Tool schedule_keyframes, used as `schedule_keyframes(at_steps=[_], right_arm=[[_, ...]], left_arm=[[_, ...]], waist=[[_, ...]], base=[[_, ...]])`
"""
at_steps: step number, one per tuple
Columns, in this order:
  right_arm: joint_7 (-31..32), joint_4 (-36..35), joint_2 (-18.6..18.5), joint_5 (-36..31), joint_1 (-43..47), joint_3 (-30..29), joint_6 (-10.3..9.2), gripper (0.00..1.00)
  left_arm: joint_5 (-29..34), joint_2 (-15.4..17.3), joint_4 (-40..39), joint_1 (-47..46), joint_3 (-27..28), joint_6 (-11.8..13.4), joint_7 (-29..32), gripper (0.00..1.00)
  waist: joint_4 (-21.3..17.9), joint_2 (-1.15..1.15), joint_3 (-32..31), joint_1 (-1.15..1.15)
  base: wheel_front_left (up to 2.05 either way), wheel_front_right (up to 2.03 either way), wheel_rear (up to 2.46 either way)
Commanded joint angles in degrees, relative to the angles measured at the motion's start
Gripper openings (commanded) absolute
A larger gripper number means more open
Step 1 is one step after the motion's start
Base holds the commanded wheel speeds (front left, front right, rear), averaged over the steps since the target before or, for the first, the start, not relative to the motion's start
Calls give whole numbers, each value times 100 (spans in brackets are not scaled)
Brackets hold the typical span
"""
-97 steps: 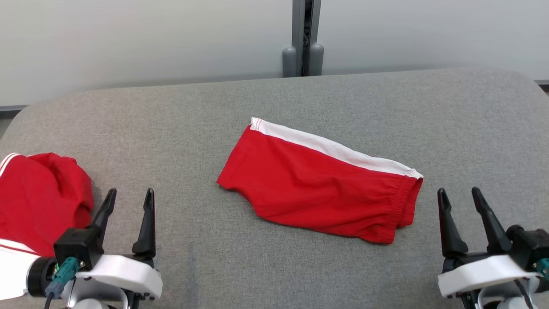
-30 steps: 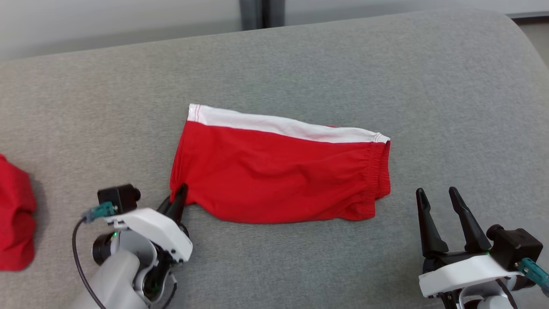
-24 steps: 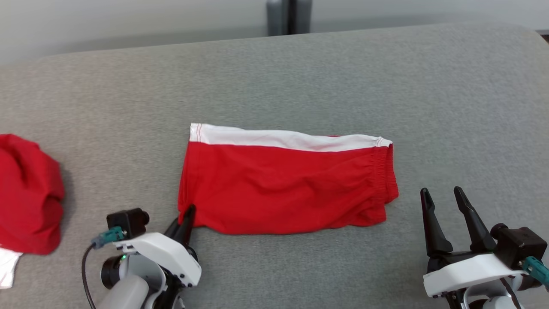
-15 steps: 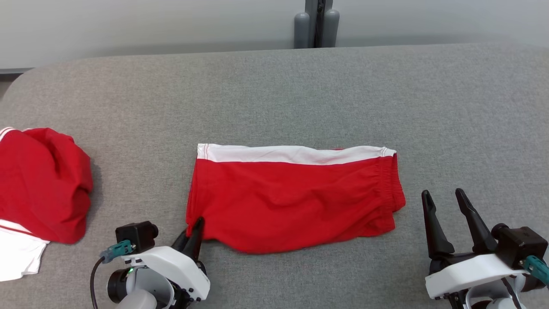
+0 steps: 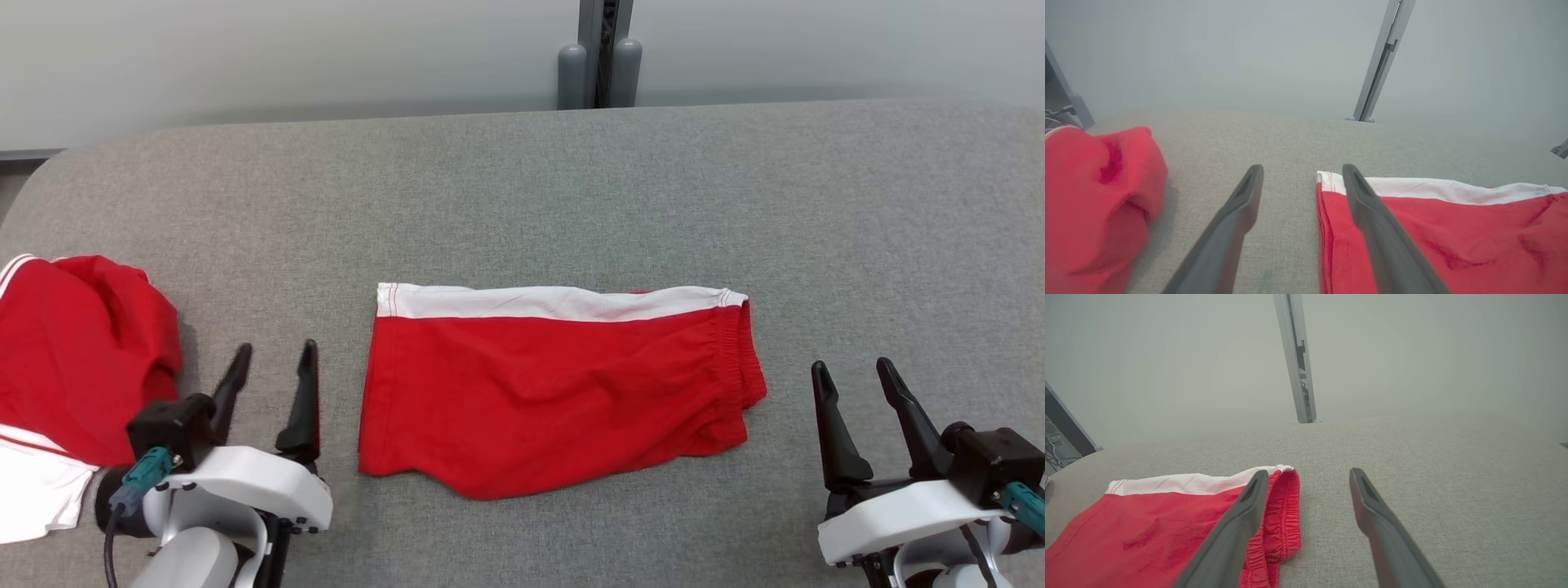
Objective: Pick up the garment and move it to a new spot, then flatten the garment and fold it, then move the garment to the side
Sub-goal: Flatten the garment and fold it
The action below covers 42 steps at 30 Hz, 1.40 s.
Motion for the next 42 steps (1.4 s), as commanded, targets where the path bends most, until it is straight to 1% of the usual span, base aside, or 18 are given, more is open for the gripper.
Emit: schedule_keyframes(at_steps=[1, 4, 8, 14, 18, 23, 34, 38, 42], right_arm=[[8, 52, -27, -31, -50, -43, 1, 100], [-10, 120, -38, -59, -46, -64, 1, 100], [-9, 217, -51, -100, 11, -58, 1, 100], [22, 310, -60, -100, 67, -84, 1, 100], [74, 408, -93, -61, 29, -67, 1, 100], [99, 704, -189, 30, -98, -53, 1, 100], [35, 1902, -432, 245, -794, 121, 1, 100], [8, 2309, -474, 331, -1050, 291, 1, 100], [15, 2625, -468, 558, -1210, 466, 1, 100]], left_arm=[[197, 156, -151, -62, 51, 142, -78, 100], [417, 300, -362, 52, 73, 322, -140, 100], [541, 405, -585, 296, 93, 473, -185, 100], [540, 446, -818, 507, 47, 570, -145, 100], [536, 445, -867, 501, 9, 560, -97, 100], [520, 370, -821, 343, -104, 463, -39, 100], [477, 151, -701, 196, -178, 364, -104, 100], [474, 95, -645, 94, -159, 317, -149, 100], [491, 46, -581, 50, -155, 285, -191, 100]], waist=[[-5, 0, -39, 0], [0, 0, -115, 0], [5, 0, -212, 0], [83, 0, -281, 0], [142, 0, -284, 0], [345, 0, -206, 0], [871, 0, 290, 0], [993, 0, 459, 0], [1035, 0, 548, 0]], base=[[0, 0, 0], [0, 0, 0], [0, 0, 0], [0, 0, 0], [0, 0, 0], [0, 0, 0], [0, 0, 0], [0, 0, 0], [0, 0, 0]])
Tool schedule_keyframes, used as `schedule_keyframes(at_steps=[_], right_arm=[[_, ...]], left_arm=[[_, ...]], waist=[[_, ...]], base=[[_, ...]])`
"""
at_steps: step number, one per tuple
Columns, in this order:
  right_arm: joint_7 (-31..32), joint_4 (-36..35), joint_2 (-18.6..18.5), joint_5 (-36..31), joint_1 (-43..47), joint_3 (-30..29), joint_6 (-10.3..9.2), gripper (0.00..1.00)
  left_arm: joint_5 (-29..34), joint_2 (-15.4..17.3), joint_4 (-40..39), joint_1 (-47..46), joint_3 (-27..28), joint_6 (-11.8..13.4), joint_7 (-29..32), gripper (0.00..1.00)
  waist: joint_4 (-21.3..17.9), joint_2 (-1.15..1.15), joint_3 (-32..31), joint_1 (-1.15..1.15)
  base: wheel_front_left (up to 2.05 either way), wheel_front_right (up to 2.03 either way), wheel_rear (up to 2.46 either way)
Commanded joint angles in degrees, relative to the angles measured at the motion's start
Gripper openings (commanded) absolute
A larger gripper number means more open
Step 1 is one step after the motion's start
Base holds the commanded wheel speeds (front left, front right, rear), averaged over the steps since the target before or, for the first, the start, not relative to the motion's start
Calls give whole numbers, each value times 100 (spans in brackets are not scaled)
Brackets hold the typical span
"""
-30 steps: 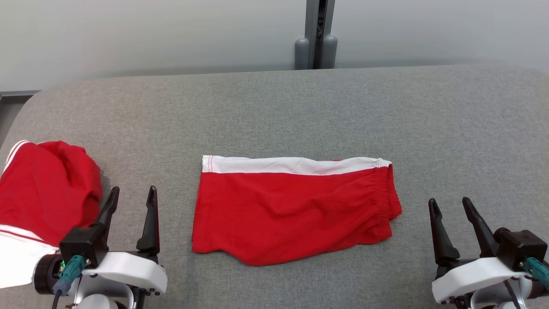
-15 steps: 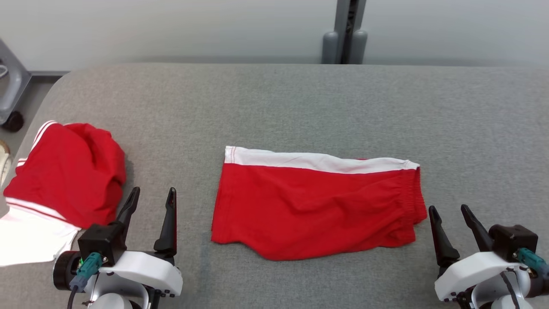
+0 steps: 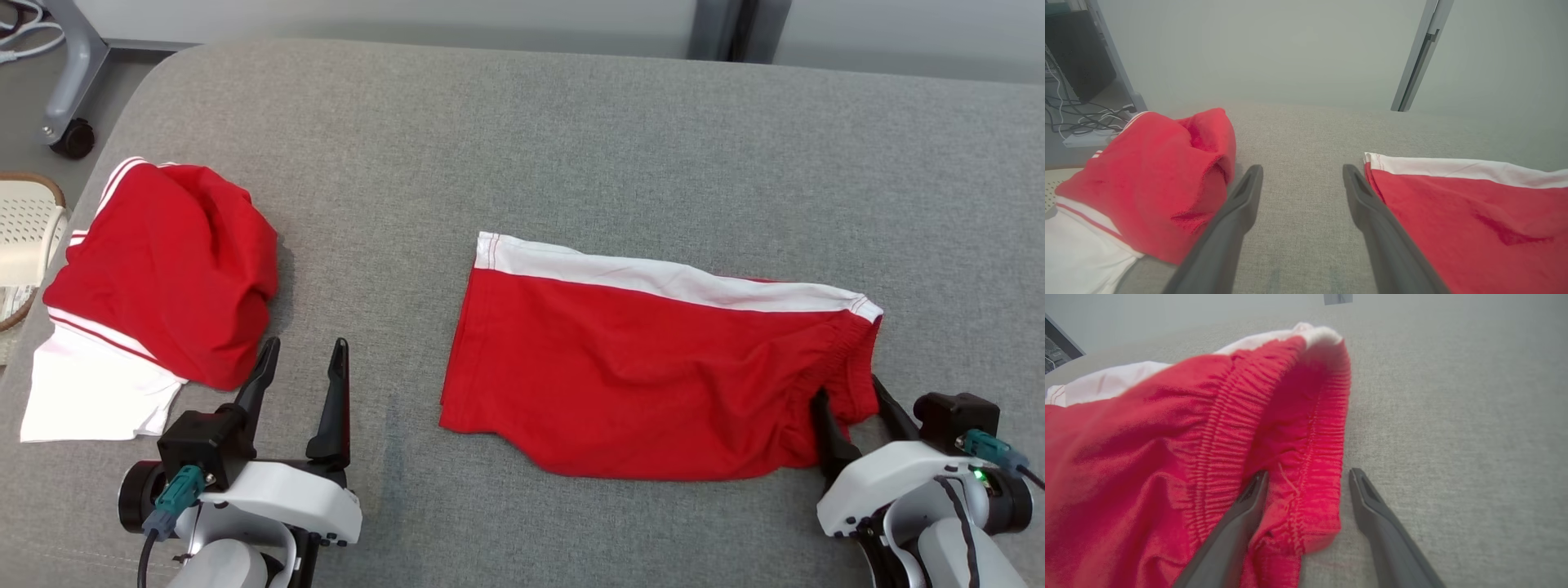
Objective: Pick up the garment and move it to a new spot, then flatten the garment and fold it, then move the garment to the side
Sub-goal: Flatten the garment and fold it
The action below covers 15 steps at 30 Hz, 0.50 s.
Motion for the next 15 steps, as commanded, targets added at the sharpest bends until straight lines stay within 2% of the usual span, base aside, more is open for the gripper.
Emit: schedule_keyframes(at_steps=[1, 2, 3, 4, 9, 15], right_arm=[[47, 141, -11, 153, -36, 74, 2, 100], [97, 188, -2, 224, -57, 150, 4, 100], [69, 204, -14, 298, -91, 205, 5, 40], [67, 233, -16, 384, -115, 252, 5, 2], [102, 318, -92, 790, -161, 426, 1, 0], [-138, 333, -297, 1031, -39, 179, -21, 0]], left_arm=[[-2, -2, 29, -97, 22, -31, -30, 100], [3, -5, 44, -113, 31, -33, -42, 100], [8, -12, 51, -130, 38, -31, -52, 100], [13, -16, 65, -140, 36, -40, -54, 100], [21, -14, 90, -158, 74, -43, -74, 100], [35, 17, 94, -175, 80, -37, -75, 100]], waist=[[22, 0, 46, 0], [10, 0, 62, 0], [-4, 0, 79, 0], [-22, 0, 88, 0], [-160, 0, 113, 0], [-351, 0, 90, 0]], base=[[0, 0, 0], [0, 0, 0], [0, 0, 0], [0, 0, 0], [0, 0, 0], [0, 0, 0]])
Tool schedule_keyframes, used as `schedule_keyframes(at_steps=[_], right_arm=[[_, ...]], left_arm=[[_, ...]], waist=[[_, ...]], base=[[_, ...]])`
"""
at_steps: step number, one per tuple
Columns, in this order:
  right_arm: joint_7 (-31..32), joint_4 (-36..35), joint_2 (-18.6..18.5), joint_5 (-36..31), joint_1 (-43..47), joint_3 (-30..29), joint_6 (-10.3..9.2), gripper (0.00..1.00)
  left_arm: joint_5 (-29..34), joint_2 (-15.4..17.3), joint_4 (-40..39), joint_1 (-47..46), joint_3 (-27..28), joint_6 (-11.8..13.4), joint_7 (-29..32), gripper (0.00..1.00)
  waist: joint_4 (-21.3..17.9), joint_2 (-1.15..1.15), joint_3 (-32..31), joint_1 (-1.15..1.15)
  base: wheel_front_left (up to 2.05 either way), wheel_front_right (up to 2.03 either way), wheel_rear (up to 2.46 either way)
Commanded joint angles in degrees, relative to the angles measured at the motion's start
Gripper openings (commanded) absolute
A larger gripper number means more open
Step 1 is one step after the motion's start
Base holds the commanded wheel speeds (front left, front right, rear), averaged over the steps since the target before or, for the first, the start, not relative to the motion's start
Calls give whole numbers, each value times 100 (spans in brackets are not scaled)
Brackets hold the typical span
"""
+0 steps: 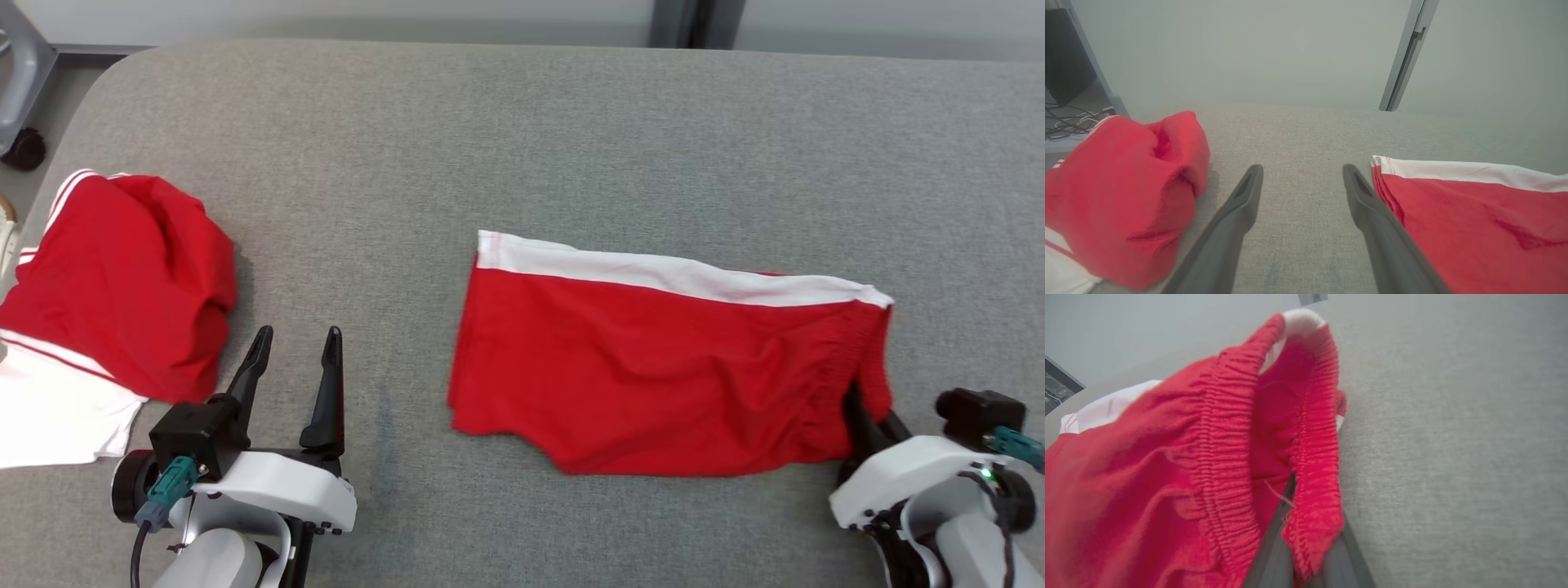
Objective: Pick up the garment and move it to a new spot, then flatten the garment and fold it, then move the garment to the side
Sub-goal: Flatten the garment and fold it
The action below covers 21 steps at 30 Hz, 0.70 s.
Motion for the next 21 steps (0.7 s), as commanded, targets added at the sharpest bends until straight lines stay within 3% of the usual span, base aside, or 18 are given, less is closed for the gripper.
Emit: schedule_keyframes(at_steps=[1, 10, 21], right_arm=[[-67, 95, -148, 38, 152, -141, -50, 0], [-82, -58, -142, 89, 120, -341, -40, 0], [391, -2318, 273, 632, 426, 412, -26, 0]], left_arm=[[26, 40, 6, -76, 19, 2, -12, 100], [5, 76, -10, -69, 34, 38, -2, 100], [7, 68, -28, -109, -39, 34, 41, 100]], waist=[[-68, 0, -14, 0], [-288, 0, -55, 0], [-397, 0, -171, 0]], base=[[0, 0, 0], [0, 0, 0], [0, 0, 0]])
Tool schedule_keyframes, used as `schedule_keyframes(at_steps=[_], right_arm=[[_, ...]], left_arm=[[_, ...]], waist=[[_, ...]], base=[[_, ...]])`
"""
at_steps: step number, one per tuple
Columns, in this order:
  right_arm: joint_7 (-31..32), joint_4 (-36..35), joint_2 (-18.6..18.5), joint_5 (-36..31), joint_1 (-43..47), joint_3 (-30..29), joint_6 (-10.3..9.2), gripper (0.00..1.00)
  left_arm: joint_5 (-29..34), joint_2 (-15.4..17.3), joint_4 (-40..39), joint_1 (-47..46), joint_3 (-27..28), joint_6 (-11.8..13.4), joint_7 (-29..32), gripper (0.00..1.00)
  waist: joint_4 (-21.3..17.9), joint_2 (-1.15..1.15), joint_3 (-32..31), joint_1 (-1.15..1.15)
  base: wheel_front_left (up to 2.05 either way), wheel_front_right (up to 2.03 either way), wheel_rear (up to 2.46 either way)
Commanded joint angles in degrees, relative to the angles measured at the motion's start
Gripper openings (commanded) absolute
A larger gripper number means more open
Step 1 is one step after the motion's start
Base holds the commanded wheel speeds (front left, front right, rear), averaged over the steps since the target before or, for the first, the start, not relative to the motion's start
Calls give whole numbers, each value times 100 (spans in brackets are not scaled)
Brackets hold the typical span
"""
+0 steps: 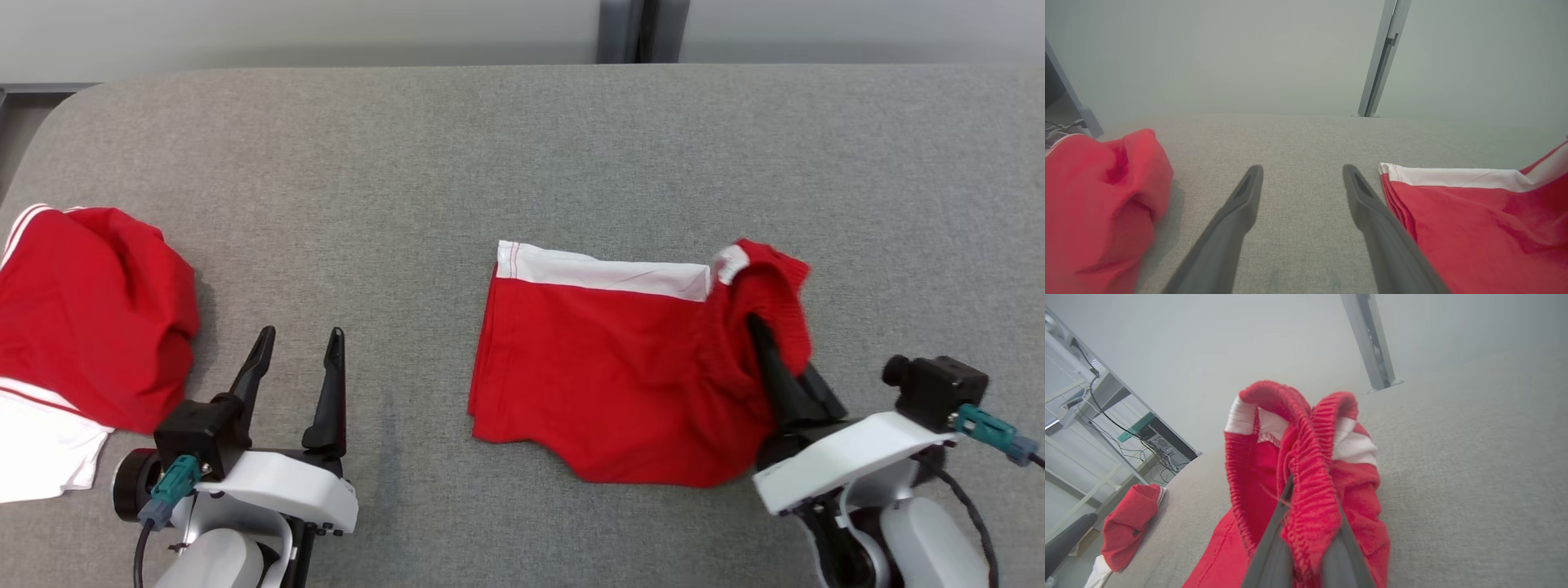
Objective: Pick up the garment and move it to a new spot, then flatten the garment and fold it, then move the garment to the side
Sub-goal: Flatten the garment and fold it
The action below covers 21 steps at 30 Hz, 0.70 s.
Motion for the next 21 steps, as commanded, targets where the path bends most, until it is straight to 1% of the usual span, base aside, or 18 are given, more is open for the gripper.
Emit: schedule_keyframes(at_steps=[1, 3, 4, 6, 7, 10, 12, 14, 17, 19, 20, 21], right_arm=[[53, -111, 20, 86, 12, 61, 5, 0], [134, -273, 89, 217, -29, 231, 4, 0], [143, -295, 98, 166, -106, 307, 4, 0], [153, -231, 190, 306, -229, 486, 5, 0], [142, -152, 204, 256, -315, 587, 5, 0], [-44, 376, 264, 101, -694, 874, 5, 0], [-118, 692, 302, 212, -857, 1016, 5, 0], [-230, 1049, 318, 99, -1052, 1149, 5, 0], [-436, 1582, 324, 133, -1264, 1237, 5, 0], [-550, 1870, 334, 309, -1398, 1342, 5, 0], [-585, 2011, 338, 331, -1469, 1427, 5, 16], [-631, 2105, 338, 459, -1539, 1524, 5, 49]], left_arm=[[10, 13, 4, -97, -2, 0, -10, 100], [5, 5, 21, -108, -32, -24, 10, 100], [5, 4, 31, -118, -44, -35, 13, 100], [6, -14, 52, -127, -70, -43, 23, 100], [6, -25, 56, -134, -90, -58, 21, 100], [22, -90, 98, -167, -180, -102, 36, 100], [9, -131, 123, -193, -211, -130, 32, 100], [9, -175, 157, -210, -251, -145, 28, 100], [23, -216, 202, -248, -300, -186, 14, 100], [26, -241, 227, -264, -315, -186, 7, 100], [29, -255, 237, -271, -322, -192, 5, 100], [31, -266, 251, -276, -331, -201, 0, 100]], waist=[[20, 0, -8, 0], [75, 0, -22, 0], [109, 0, -25, 0], [186, 0, -38, 0], [234, 0, -44, 0], [447, 0, -41, 0], [545, 0, -31, 0], [639, 0, -21, 0], [760, 0, -4, 0], [810, 0, 13, 0], [829, 0, 23, 0], [844, 0, 35, 0]], base=[[0, 0, 0], [0, 0, 0], [0, 0, 0], [0, 0, 0], [0, 0, 0], [0, 0, 0], [0, 0, 0], [0, 0, 0], [0, 0, 0], [0, 0, 0], [0, 0, 0], [0, 0, 0]])
